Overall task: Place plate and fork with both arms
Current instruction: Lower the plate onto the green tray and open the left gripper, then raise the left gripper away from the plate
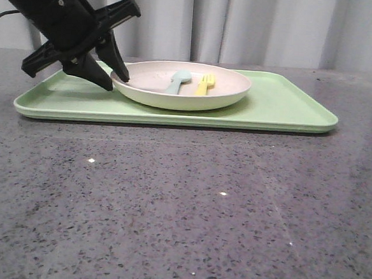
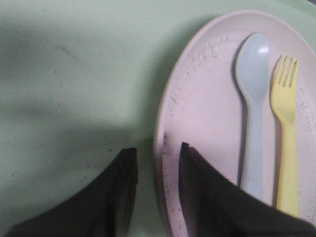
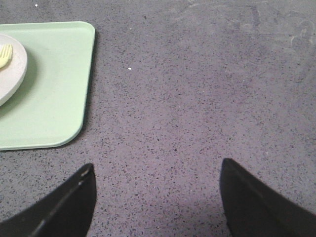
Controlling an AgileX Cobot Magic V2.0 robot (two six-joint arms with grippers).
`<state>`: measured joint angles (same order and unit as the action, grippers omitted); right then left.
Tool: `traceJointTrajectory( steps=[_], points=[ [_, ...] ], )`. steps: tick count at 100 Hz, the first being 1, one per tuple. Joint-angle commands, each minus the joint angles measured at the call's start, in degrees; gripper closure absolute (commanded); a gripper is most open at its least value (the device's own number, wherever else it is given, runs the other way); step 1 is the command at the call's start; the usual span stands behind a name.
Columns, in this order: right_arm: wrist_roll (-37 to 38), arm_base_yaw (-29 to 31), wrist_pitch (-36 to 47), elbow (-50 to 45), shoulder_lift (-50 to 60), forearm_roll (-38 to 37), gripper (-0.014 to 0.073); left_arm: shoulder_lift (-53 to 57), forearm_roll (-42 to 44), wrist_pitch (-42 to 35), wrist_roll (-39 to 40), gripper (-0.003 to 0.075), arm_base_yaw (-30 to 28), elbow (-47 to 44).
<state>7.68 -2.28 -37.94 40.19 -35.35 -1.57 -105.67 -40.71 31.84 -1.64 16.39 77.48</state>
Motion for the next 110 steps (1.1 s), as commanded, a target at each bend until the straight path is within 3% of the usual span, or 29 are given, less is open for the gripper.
traceJointTrajectory(
  steps=[1,23,47,85,110],
  points=[
    [-0.6,0.1,4.7,1.5,-0.4,-0.3,0.0065,3.3,-1.7,-1.2,0.5,0.0417,0.3,1.9],
    [-0.6,-0.2,7.2,1.5,-0.4,-0.1,0.0065,7.0,2.8,-0.9,0.5,0.0417,0.3,1.9],
    [-0.6,-4.4,6.3,4.6,-3.7,1.1,0.0065,16.1,10.5,-0.4,0.5,0.0417,0.3,-1.3],
    [-0.6,-14.2,-1.7,22.6,-20.3,2.1,0.0065,35.6,20.3,-0.7,0.6,0.0425,0.3,-13.3],
    [-0.5,-20.2,-7.2,36.4,-34.5,2.2,0.0065,46.9,28.3,0.3,6.6,0.0441,0.3,-21.4]
  ],
)
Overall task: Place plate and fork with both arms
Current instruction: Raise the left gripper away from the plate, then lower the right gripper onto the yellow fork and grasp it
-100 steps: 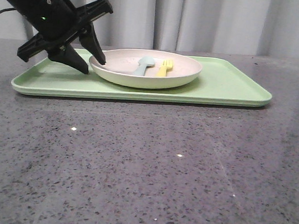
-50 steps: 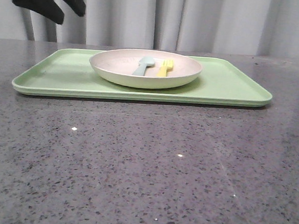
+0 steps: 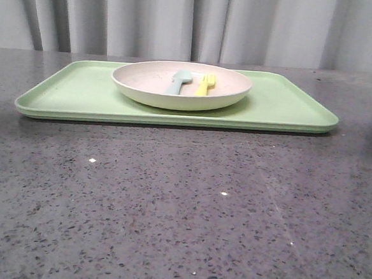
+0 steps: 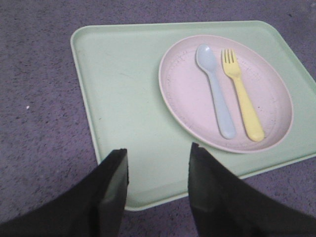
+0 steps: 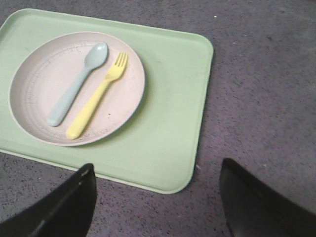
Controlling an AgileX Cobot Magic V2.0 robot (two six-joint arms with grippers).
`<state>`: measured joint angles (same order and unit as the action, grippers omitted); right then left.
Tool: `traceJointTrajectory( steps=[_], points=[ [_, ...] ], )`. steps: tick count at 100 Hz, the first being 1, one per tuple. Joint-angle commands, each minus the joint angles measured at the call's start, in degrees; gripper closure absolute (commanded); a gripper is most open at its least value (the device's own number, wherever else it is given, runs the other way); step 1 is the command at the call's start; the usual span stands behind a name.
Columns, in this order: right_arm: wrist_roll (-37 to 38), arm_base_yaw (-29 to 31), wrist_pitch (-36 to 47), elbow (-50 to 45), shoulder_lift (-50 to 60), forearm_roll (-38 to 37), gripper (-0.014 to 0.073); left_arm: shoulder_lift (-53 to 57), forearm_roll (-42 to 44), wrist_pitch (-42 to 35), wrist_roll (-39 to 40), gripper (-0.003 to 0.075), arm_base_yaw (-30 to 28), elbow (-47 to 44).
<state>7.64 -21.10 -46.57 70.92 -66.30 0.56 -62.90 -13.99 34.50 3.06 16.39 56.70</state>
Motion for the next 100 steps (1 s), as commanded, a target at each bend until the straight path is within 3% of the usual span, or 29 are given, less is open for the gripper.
traceJointTrajectory(
  steps=[1,23,62,100],
  points=[
    [-0.4,-1.4,1.2,6.1,-3.9,0.1,0.0065,4.7,1.6,-2.2,1.9,0.0441,0.3,-0.8],
    [1.1,-3.4,-5.4,19.5,-17.4,0.1,0.0065,11.9,2.6,0.7,3.0,0.0441,0.3,-5.2],
    [7.8,-6.1,-16.1,40.6,-36.8,0.3,0.0065,17.2,14.0,6.8,9.0,0.0441,0.3,-5.8],
    [16.5,-9.1,-23.2,51.7,-51.0,-2.9,0.0065,17.4,14.3,7.1,9.0,0.0441,0.3,-5.8]
  ],
)
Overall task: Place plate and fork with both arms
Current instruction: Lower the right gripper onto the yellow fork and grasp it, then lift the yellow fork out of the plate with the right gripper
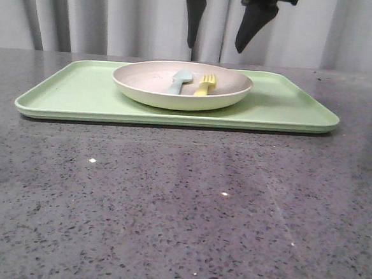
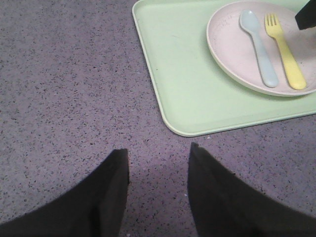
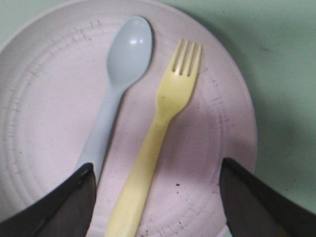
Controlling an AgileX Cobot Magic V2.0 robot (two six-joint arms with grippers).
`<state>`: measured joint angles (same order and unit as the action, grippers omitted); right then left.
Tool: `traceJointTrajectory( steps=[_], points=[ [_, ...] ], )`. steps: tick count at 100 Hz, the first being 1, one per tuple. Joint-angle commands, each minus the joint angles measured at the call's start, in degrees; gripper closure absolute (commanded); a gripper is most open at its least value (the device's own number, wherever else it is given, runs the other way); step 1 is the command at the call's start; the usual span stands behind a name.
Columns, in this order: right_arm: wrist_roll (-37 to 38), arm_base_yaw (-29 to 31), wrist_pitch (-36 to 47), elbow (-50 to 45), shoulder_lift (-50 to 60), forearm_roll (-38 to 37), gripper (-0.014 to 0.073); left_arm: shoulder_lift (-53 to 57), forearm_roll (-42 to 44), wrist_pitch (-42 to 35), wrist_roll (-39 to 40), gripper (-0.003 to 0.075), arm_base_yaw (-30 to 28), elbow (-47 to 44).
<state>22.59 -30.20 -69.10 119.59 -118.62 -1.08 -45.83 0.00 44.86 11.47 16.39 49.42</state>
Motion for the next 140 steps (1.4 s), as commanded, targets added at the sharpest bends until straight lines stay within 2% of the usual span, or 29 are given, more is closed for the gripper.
traceJointTrajectory(
  steps=[1,49,61,87,101,123,140],
  points=[
    [1.7,0.0,-0.8,3.1,1.2,-1.3,0.0065,0.3,0.3,-3.2,0.6,0.0441,0.3,1.5],
    [2.6,0.0,-2.1,3.5,-3.1,-0.8,0.0076,0.3,0.6,-3.1,0.6,0.0441,0.3,1.5],
    [2.6,0.0,-2.1,3.5,-3.1,-0.7,0.0165,0.3,0.6,-3.1,0.6,0.0441,0.3,1.5],
    [2.6,0.0,-1.9,3.5,-3.1,-0.7,0.0482,0.3,0.6,-3.1,0.6,0.0441,0.3,1.5],
    [2.6,0.0,-2.0,3.5,-3.1,-0.7,0.0593,0.3,0.6,-3.1,0.6,0.0441,0.3,1.5],
    [2.6,0.0,-3.4,4.6,-2.1,-1.0,0.0613,0.3,0.8,-3.1,0.6,0.0441,0.3,1.5],
    [2.6,0.4,-6.7,7.2,0.5,-6.0,0.0613,0.3,0.8,-3.1,0.6,0.0441,0.3,1.5]
  ],
)
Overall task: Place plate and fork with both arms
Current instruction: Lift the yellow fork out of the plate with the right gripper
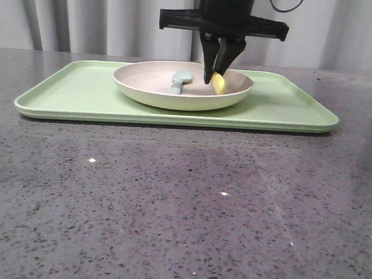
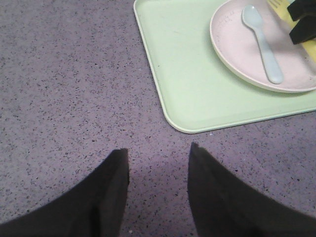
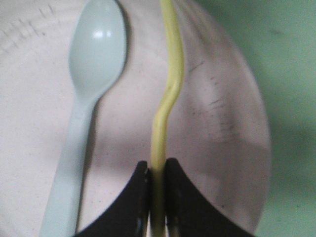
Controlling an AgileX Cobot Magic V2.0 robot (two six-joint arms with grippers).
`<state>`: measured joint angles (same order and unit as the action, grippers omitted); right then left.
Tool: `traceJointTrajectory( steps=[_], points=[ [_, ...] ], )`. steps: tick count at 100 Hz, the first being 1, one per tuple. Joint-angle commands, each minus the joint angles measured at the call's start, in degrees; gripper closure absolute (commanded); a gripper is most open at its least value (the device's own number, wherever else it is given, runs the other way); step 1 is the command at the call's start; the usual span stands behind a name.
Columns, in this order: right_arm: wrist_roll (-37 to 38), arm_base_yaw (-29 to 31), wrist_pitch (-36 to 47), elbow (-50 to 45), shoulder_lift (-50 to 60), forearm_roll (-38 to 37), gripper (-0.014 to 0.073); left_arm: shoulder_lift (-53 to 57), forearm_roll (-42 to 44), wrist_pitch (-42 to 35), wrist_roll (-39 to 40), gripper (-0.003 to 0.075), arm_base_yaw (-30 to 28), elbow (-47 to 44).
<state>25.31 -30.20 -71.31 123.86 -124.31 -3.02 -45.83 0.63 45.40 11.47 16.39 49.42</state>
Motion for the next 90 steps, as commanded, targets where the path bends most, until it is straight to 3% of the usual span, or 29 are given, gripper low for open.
traceJointTrajectory(
  steps=[1,34,58,90],
  points=[
    [-0.1,0.5,-4.6,3.0,6.4,-4.2,0.0613,0.3,0.1,-3.7,0.6,0.0441,0.3,1.5],
    [-0.8,4.8,-5.8,2.1,11.4,-6.5,0.0613,0.3,0.8,-3.7,0.6,0.0441,0.3,1.5],
    [-0.9,8.6,-5.8,-5.7,13.5,-4.1,0.0613,0.3,0.8,-3.7,0.6,0.0441,0.3,1.5],
    [-1.5,8.9,-4.1,-8.7,10.5,-2.5,0.0595,0.3,0.8,-3.7,0.6,0.0441,0.3,1.5]
  ],
)
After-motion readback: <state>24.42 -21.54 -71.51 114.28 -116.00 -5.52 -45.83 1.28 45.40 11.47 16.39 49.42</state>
